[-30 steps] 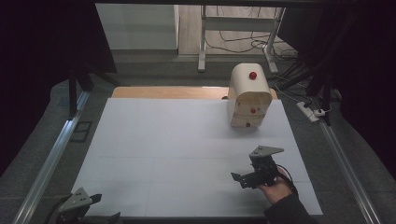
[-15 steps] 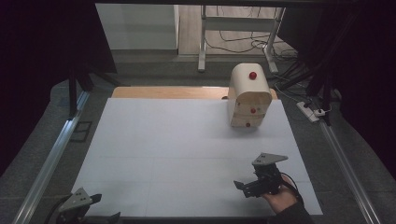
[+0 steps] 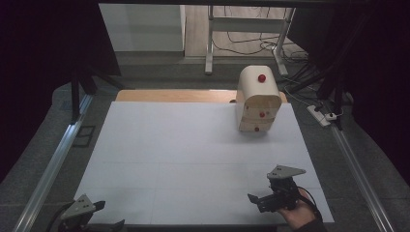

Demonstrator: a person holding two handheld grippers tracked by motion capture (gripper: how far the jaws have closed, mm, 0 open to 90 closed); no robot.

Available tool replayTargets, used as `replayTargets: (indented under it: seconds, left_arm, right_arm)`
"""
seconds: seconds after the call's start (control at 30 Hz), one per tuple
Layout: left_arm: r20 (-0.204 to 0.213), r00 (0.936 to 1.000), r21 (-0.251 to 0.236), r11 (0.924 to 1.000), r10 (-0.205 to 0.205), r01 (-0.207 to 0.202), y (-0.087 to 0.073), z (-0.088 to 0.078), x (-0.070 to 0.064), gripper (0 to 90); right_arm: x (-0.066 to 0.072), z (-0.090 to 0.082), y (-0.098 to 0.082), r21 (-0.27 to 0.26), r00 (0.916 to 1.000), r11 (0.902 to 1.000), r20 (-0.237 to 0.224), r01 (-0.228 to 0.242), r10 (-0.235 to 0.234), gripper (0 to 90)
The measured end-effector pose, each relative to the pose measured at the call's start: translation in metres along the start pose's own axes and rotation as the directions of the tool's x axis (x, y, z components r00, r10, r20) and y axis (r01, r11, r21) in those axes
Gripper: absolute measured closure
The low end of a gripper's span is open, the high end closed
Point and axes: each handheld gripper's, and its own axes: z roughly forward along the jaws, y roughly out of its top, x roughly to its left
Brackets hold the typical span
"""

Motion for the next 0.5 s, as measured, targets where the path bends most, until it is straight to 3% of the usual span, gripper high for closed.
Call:
replayTargets:
  seconds: [0.5]
  left_arm:
    - [0.001, 1.0000, 0.000, 1.0000, -0.002, 0.002, 0.000, 0.000, 0.000, 6.2]
  right_arm:
    - [-0.001, -0.018, -0.020, 0.006, 0.9983, 0.9987, 0.031, -0.051, 0.050, 0.0]
